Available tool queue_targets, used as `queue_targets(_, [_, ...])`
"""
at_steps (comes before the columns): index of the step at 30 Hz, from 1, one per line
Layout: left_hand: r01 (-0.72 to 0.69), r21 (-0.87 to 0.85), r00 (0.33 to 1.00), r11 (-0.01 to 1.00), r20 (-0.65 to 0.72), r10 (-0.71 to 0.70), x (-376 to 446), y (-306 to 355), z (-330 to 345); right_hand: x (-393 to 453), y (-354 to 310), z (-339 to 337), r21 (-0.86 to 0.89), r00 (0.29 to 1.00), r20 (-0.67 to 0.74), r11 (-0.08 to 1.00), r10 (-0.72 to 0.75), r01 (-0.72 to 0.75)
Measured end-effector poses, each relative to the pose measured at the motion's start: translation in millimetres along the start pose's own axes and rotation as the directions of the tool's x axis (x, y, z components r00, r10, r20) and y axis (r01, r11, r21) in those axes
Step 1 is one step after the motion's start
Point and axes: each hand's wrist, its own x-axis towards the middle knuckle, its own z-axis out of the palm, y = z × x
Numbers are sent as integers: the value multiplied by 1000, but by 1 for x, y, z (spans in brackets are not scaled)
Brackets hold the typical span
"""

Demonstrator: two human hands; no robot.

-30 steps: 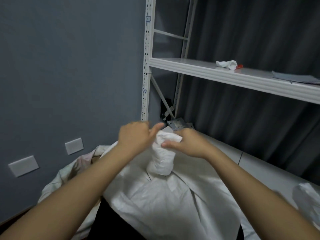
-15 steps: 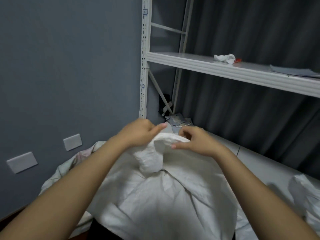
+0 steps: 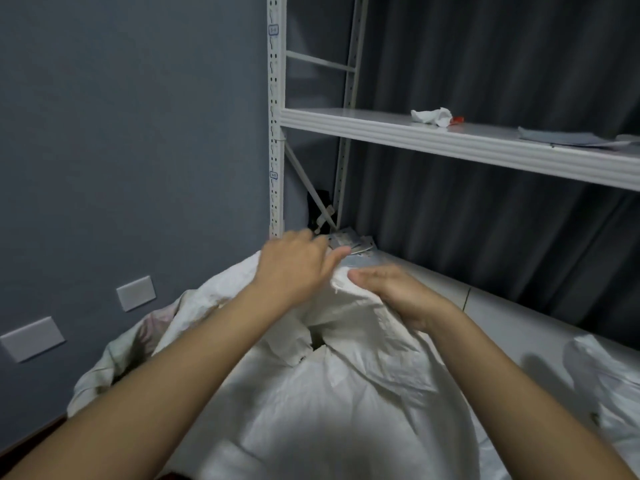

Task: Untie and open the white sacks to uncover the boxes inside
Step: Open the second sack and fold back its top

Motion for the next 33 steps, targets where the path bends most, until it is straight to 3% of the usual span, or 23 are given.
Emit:
queue_targets(1, [-21,-48,1000,999,6,22,-1,6,4,-2,-2,4,69,1000,-16,998,0,1])
queue_targets(3, [147,-197,987,969,86,-133,3,0,3,-5,-5,3,-263,978,-137,957,-160,120])
queue_targets(5, [336,-279,938,900,182,-294,10,-19,1,-9,0,6,-789,923,-168,608,-347,86])
queue_targets(6, [323,-244,944,915,159,-291,10,-23,0,-11,3,11,-852,899,-173,519,-402,68])
queue_targets(7, [231,-193,973,953,70,-222,8,-21,1,-10,7,14,-840,896,-170,536,-411,86])
queue_targets(8, [85,-151,995,985,-32,-91,5,-15,4,-10,8,16,-740,918,-161,659,-363,131])
queue_targets(10, [-162,-86,985,983,-78,156,-5,3,8,-10,7,18,-431,968,-133,892,-213,137])
queue_targets(12, [-89,-103,996,991,-11,89,-4,2,10,-13,7,14,-428,977,-107,895,-186,124])
queue_targets(14, [161,-166,986,973,63,-152,5,-11,5,-17,14,10,-768,937,-149,634,-317,93])
queue_targets(15, [209,-166,977,964,67,-201,7,-18,4,-20,16,11,-841,902,-179,537,-394,67])
queue_targets(16, [173,-152,984,973,54,-167,8,-19,3,-21,17,12,-835,895,-199,547,-400,60])
queue_targets(18, [-91,-113,996,989,-29,89,3,-7,8,-22,18,13,-551,954,-174,827,-245,112])
queue_targets(20, [-213,-53,977,976,-13,212,-7,6,13,-24,18,10,-369,981,-133,926,-144,86])
queue_targets(22, [-4,-119,999,993,42,9,0,-1,14,-29,20,5,-580,954,-200,812,-222,67])
queue_targets(23, [125,-176,990,976,85,-111,4,-9,12,-32,23,4,-733,913,-263,680,-311,20])
queue_targets(24, [186,-209,981,960,95,-169,7,-15,11,-34,22,6,-839,867,-303,542,-396,-45])
queue_targets(25, [170,-211,985,963,76,-158,7,-16,11,-34,25,9,-867,811,-349,490,-469,-90])
queue_targets(26, [88,-212,996,973,15,-86,7,-12,12,-33,27,12,-844,790,-383,529,-478,-88])
queue_targets(27, [-25,-219,999,975,-48,15,4,-4,14,-31,30,12,-724,810,-417,689,-412,-23])
queue_targets(28, [-133,-211,990,968,-79,118,0,4,16,-30,31,12,-466,863,-409,881,-295,80])
queue_targets(30, [-166,-193,986,967,-29,164,-5,13,19,-34,32,10,-123,933,-333,987,-135,99])
queue_targets(31, [-72,-202,996,977,42,82,-2,10,17,-36,35,8,-174,935,-314,978,-166,116])
queue_targets(33, [140,-241,984,960,143,-107,5,-3,18,-37,45,8,-537,894,-320,837,-314,101])
